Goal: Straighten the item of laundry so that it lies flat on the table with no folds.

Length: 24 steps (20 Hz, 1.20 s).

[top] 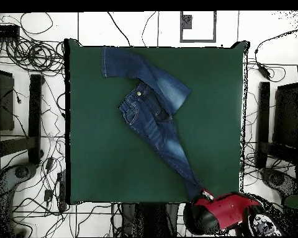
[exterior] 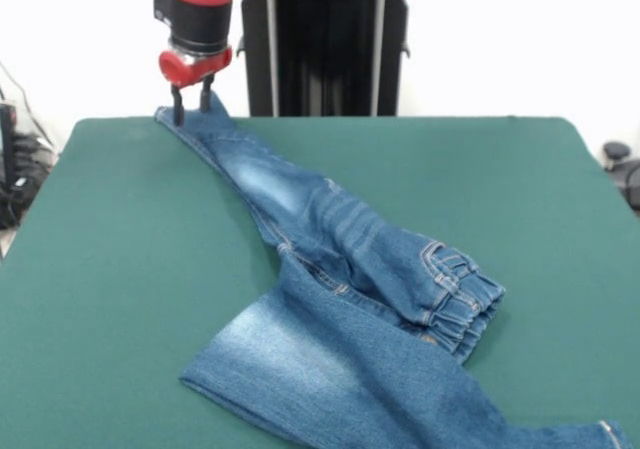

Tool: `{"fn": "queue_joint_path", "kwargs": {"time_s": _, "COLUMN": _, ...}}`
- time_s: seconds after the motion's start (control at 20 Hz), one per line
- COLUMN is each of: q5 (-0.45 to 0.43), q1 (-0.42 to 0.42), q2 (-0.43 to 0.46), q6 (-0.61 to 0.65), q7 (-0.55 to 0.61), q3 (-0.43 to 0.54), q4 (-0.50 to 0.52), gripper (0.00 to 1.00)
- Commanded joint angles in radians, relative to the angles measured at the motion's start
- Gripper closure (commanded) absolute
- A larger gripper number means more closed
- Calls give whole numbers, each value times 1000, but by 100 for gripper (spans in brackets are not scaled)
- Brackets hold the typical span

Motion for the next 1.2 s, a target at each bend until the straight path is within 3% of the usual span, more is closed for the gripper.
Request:
{"fn": "queue_joint_path", "kwargs": {"time_s": 0.05, "q5": -53, "q1": 66, "q2": 67, "q6": 58, "q7": 16, "q3": 43, "q4": -100, "gripper": 0}}
{"fn": "queue_joint_path", "kwargs": {"time_s": 0.75, "q5": -70, "q1": 37, "q2": 76, "q6": 51, "q7": 4, "q3": 46, "q4": -138, "gripper": 0}}
{"fn": "queue_joint_path", "kwargs": {"time_s": 1.2, "q5": -104, "q1": 61, "q2": 100, "q6": 27, "q7": 45, "q3": 33, "q4": -166, "gripper": 0}}
